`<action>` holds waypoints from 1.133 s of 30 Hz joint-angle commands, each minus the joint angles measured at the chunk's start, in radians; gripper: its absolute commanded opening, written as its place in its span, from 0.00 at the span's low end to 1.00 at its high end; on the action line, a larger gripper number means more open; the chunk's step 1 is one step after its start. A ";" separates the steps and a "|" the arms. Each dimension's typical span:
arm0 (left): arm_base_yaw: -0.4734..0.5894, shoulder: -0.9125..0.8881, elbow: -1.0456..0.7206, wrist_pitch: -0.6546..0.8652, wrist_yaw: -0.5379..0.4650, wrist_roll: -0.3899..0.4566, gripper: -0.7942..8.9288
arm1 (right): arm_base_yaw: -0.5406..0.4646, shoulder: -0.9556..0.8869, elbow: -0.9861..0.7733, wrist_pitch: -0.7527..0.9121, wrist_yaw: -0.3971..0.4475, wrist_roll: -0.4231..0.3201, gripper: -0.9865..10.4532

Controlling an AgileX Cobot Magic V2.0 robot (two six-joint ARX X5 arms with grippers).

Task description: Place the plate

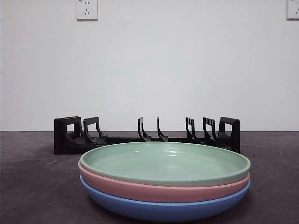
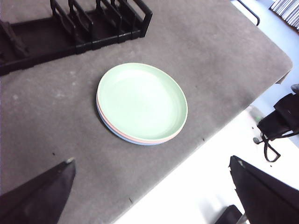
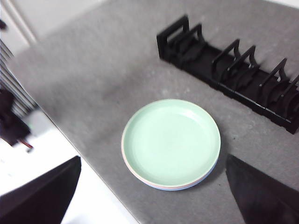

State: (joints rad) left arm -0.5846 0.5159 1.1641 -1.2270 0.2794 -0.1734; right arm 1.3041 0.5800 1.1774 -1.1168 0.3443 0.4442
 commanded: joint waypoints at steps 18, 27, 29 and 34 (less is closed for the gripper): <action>-0.004 0.006 0.019 0.096 -0.002 -0.004 0.09 | 0.013 -0.085 0.016 -0.067 0.057 0.034 0.10; -0.004 0.006 0.019 0.098 -0.002 -0.003 0.09 | 0.013 -0.085 0.016 -0.066 0.056 0.034 0.10; -0.004 0.006 0.019 0.098 -0.002 -0.003 0.09 | 0.013 -0.086 0.016 -0.066 0.057 0.034 0.10; 0.007 -0.001 -0.005 0.116 -0.008 -0.001 0.09 | 0.013 -0.086 0.016 -0.066 0.056 0.035 0.10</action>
State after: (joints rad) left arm -0.5777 0.5156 1.1545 -1.1175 0.2783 -0.1761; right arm 1.3041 0.4911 1.1812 -1.1900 0.3965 0.4702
